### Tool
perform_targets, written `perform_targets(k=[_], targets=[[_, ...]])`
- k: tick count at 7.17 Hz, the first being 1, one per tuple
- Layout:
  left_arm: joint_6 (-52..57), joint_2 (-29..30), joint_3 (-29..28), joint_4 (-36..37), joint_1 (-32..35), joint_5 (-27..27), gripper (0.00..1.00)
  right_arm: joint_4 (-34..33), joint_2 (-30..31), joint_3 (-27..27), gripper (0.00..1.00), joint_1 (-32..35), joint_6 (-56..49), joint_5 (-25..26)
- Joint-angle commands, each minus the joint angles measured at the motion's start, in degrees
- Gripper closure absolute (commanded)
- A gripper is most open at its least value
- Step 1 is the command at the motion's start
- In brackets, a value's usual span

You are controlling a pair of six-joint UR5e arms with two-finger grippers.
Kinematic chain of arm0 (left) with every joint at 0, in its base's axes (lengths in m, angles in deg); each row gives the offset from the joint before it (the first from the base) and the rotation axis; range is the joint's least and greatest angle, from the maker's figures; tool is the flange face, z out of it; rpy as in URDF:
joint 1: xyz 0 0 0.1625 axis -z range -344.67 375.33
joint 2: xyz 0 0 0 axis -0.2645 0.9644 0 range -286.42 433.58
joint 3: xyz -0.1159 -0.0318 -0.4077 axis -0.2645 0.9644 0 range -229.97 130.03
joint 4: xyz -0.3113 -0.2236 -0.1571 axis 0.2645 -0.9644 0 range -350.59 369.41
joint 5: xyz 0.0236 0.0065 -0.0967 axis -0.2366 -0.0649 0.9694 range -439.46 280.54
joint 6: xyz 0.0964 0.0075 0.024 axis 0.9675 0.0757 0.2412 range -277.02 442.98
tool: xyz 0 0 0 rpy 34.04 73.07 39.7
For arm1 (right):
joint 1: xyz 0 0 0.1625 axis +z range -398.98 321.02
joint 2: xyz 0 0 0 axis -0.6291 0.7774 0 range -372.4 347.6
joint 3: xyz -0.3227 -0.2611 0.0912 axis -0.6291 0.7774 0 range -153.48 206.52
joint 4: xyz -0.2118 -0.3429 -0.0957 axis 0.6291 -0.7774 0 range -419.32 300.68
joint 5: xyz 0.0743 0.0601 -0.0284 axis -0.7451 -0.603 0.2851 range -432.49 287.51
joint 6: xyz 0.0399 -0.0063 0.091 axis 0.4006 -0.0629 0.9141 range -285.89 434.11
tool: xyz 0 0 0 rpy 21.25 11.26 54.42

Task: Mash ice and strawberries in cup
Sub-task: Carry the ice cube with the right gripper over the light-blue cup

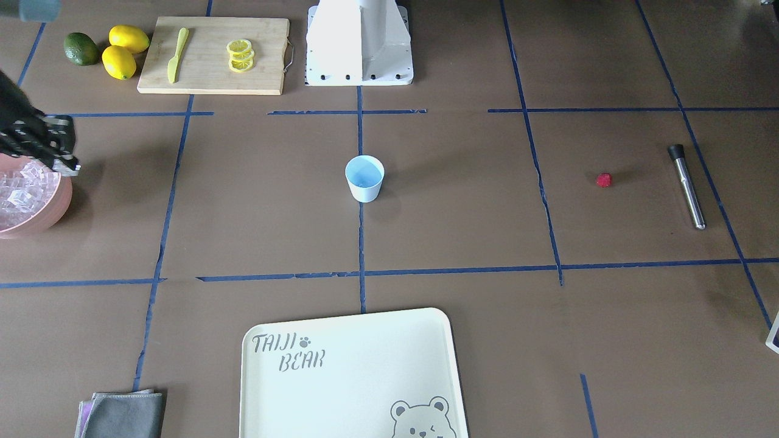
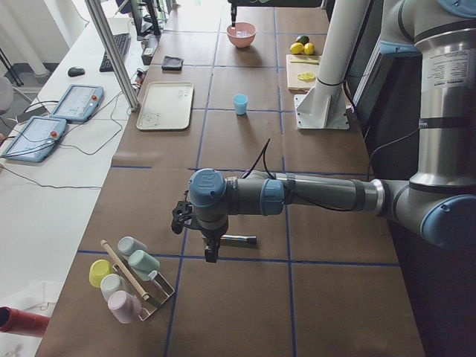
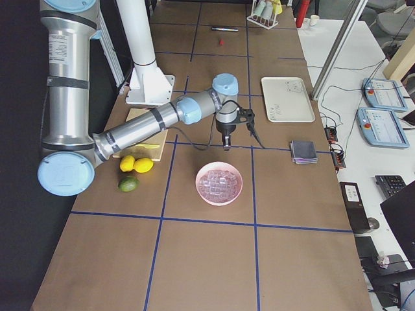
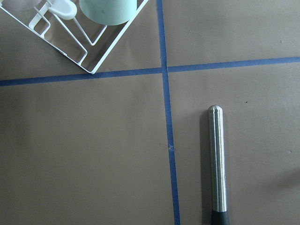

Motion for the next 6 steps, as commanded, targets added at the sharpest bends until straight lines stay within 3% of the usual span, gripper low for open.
perform_targets(k=[1,2,3,5,6], targets=[[0.0,-0.2,0.0,0.0,0.0,0.0,0.0,-10.0,-19.7,3.5,1.0,-11.1,15.9,2.8],[0.0,-0.2,0.0,0.0,0.0,-0.1,0.0,-9.9,-23.9,5.7,1.0,-17.1,22.7,7.9],[0.0,-0.2,0.0,0.0,0.0,-0.1,0.0,-9.6,-29.9,11.3,1.0,-20.9,26.4,10.9],[0.0,-0.2,0.0,0.0,0.0,-0.2,0.0,-6.4,-39.4,23.1,1.0,-26.9,33.1,14.9],[0.0,-0.2,-0.1,-0.1,0.0,-0.3,0.0,-4.1,-41.2,27.7,1.0,-28.1,34.2,16.0]])
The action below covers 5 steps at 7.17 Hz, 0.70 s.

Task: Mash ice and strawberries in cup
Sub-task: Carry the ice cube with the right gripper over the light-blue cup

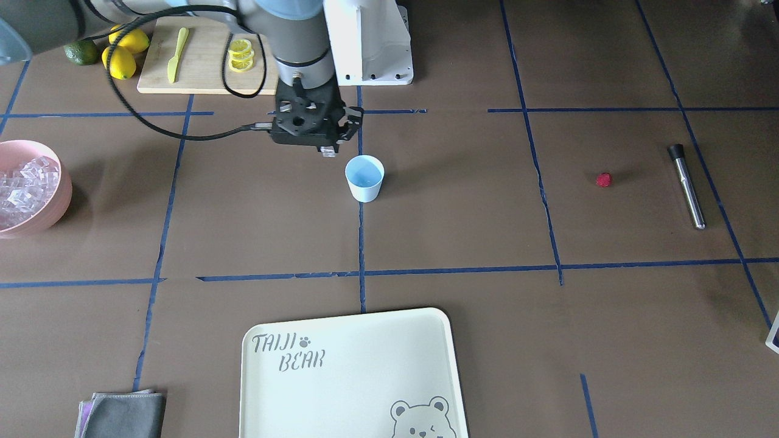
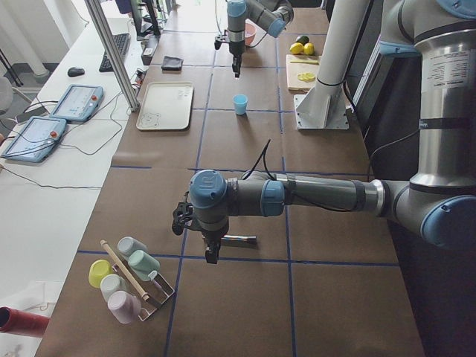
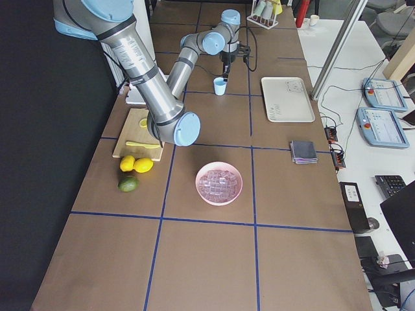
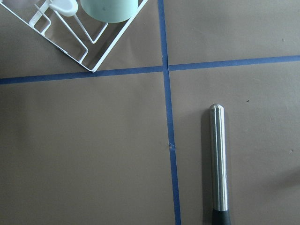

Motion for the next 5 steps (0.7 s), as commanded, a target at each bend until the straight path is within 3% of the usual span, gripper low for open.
perform_targets(k=[1,5], targets=[[0.1,0.0,-0.1,0.0,0.0,-0.1,0.0,4.6,-4.0,8.7,1.0,-3.1,2.5,3.0],[0.1,0.0,0.0,0.0,0.0,-0.1,0.0,4.8,-3.6,10.1,1.0,-3.3,2.4,2.7]])
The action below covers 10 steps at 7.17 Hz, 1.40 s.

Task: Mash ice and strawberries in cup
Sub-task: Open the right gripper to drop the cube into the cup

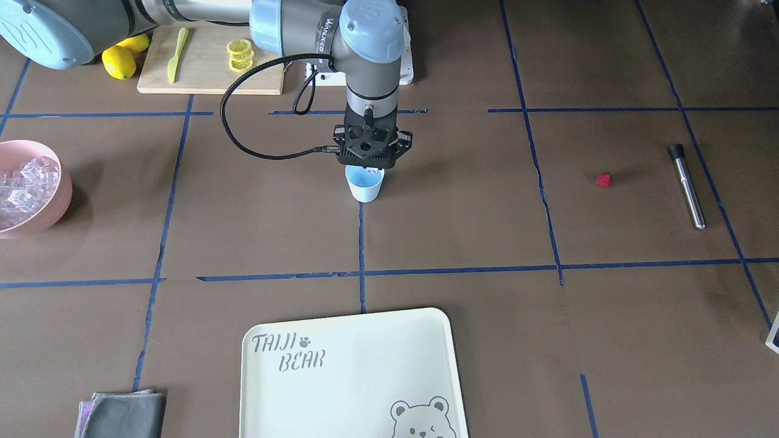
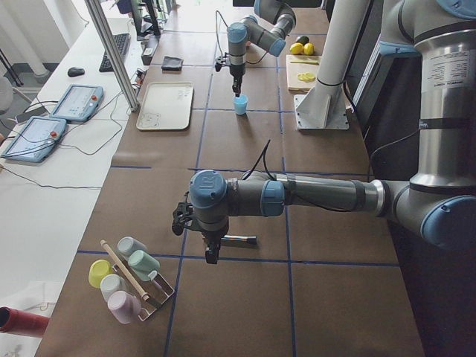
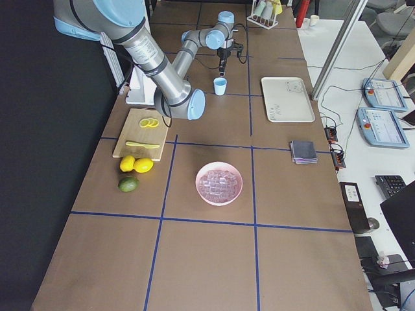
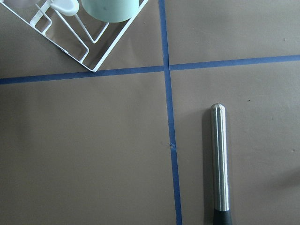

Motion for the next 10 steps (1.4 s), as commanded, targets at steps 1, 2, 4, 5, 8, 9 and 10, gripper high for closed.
perform_targets(k=[1,2,4,5,8,9,10], targets=[[0.0,0.0,0.0,0.0,0.0,0.0,0.0,-0.2,0.2,0.1,0.99,0.0,-0.1,-0.4],[0.1,0.0,0.0,0.0,0.0,0.0,0.0,-0.5,0.3,0.1,0.97,0.0,0.0,-0.4],[0.1,0.1,-0.1,-0.1,0.1,0.0,0.0,-0.8,0.3,0.0,0.67,0.0,0.0,-0.5],[0.0,0.0,-0.1,0.0,0.0,0.0,0.0,-1.1,0.7,-0.3,0.47,0.0,0.0,-0.5],[0.1,0.1,-0.1,0.0,0.1,0.0,0.0,-1.1,0.7,-0.5,0.08,0.0,0.0,-0.5],[0.0,0.0,0.0,0.0,0.1,0.0,0.0,-1.2,0.7,-0.6,0.01,0.0,0.1,-0.5],[0.1,0.0,0.0,0.0,0.1,0.0,0.0,-1.2,0.7,-0.7,0.01,0.0,0.1,-0.5]])
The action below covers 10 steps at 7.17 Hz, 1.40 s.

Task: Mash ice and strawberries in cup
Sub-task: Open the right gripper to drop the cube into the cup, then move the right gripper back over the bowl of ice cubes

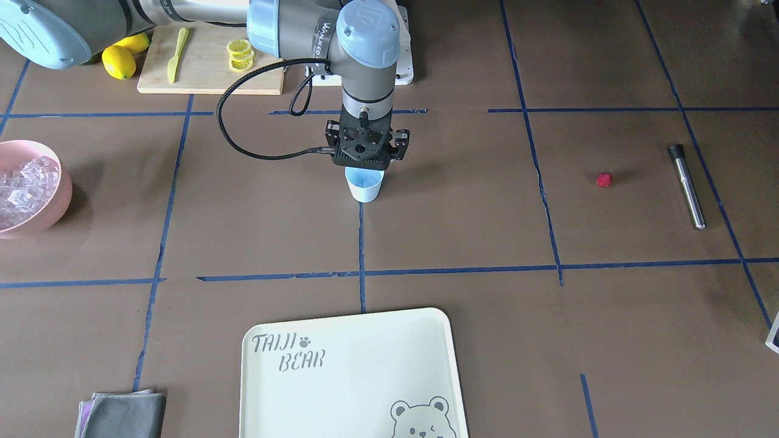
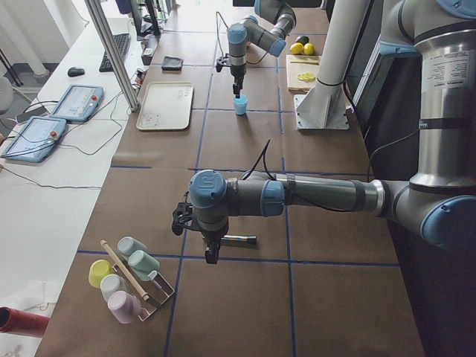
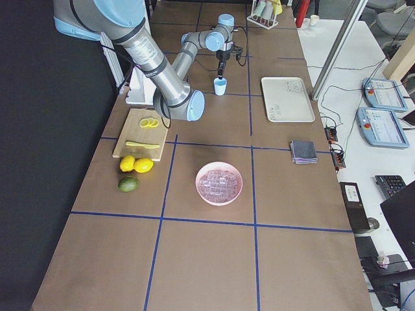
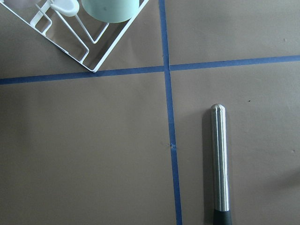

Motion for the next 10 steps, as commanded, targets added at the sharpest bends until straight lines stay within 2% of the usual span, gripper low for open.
perform_targets(k=[1,2,3,4,5,6,7,8,9,10], targets=[[0.0,0.0,0.0,0.0,0.0,0.0,0.0,-0.1,0.2,-1.2,0.01,0.2,0.0,0.0],[0.0,0.1,0.0,-0.1,0.0,0.0,0.0,-0.1,2.5,-5.8,0.01,1.2,-0.1,-0.2],[0.0,0.1,0.0,0.0,0.0,0.0,0.0,-1.3,7.3,-13.4,0.01,3.5,-0.9,-0.3],[0.0,0.1,0.0,-0.1,0.1,0.0,0.0,-1.7,15.4,-24.1,0.01,6.8,-4.0,-0.4],[0.0,0.1,0.0,0.0,0.0,0.1,0.0,-1.6,21.7,-32.1,0.0,10.2,-8.3,-0.5],[0.0,0.1,0.1,0.0,0.1,0.2,0.0,-1.1,28.1,-36.9,0.0,14.5,-12.7,-3.8],[0.0,0.1,0.5,0.0,0.1,0.2,0.0,0.7,36.0,-39.7,0.0,19.3,-19.9,-6.9],[0.0,0.1,0.9,0.0,0.1,0.2,0.0,8.2,44.8,-40.9,0.0,23.7,-23.7,-8.9],[0.0,-0.1,1.3,0.0,0.2,0.2,0.0,17.9,54.1,-40.1,0.0,28.3,-28.0,-12.8],[0.0,-0.1,1.3,0.0,0.2,0.2,0.0,26.3,60.9,-36.6,0.0,34.0,-33.5,-17.1]])
